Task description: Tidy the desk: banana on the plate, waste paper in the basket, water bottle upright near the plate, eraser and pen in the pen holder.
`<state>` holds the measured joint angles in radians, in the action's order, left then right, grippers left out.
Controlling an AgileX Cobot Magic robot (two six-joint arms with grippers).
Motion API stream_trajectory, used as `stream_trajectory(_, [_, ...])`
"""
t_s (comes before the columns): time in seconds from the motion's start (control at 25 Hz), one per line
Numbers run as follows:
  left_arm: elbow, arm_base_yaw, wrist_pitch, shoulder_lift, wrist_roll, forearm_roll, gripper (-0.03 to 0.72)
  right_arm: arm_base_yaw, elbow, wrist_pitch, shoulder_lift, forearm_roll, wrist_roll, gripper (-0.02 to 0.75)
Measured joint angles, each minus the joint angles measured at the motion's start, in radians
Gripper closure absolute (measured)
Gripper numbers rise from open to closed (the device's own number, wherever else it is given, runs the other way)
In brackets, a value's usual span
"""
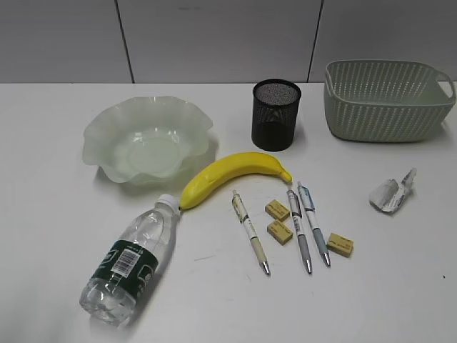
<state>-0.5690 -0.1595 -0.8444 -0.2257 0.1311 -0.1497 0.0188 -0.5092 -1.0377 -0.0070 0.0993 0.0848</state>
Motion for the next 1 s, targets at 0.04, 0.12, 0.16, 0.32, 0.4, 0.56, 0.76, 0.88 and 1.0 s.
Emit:
stream_trajectory(0.04, [-0.002,0.0,0.074,-0.081,0.051,-0.051,0.312,0.0,0.0,0.0,0.0,0.0,0.0,0.367])
stream_trajectory(0.12, [-0.017,0.0,0.192,-0.279,0.196,-0.169,0.308,0.0,0.0,0.0,0.0,0.0,0.0,0.367])
stream_trajectory(0.16, [-0.036,0.0,0.232,-0.372,0.292,-0.246,0.304,0.0,0.0,0.0,0.0,0.0,0.0,0.367])
stream_trajectory(0.32, [-0.198,-0.069,0.285,-0.83,0.606,-0.49,0.288,0.0,0.0,0.0,0.0,0.0,0.0,0.367])
stream_trajectory(0.4, [-0.316,-0.161,0.307,-1.028,0.658,-0.49,0.286,0.0,0.0,0.0,0.0,0.0,0.0,0.367])
stream_trajectory(0.56, [-0.603,-0.364,0.331,-1.369,0.675,-0.307,0.285,0.0,0.0,0.0,0.0,0.0,0.0,0.367])
stream_trajectory(0.76, [-0.947,-0.484,0.248,-1.728,0.601,-0.159,0.267,0.0,0.0,0.0,0.0,0.0,0.0,0.367])
stream_trajectory(0.88, [-1.115,-0.505,0.185,-1.878,0.537,-0.098,0.257,0.0,0.0,0.0,0.0,0.0,0.0,0.367])
stream_trajectory(1.0, [-1.218,-0.511,0.165,-1.981,0.513,-0.051,0.253,0.0,0.0,0.0,0.0,0.0,0.0,0.367])
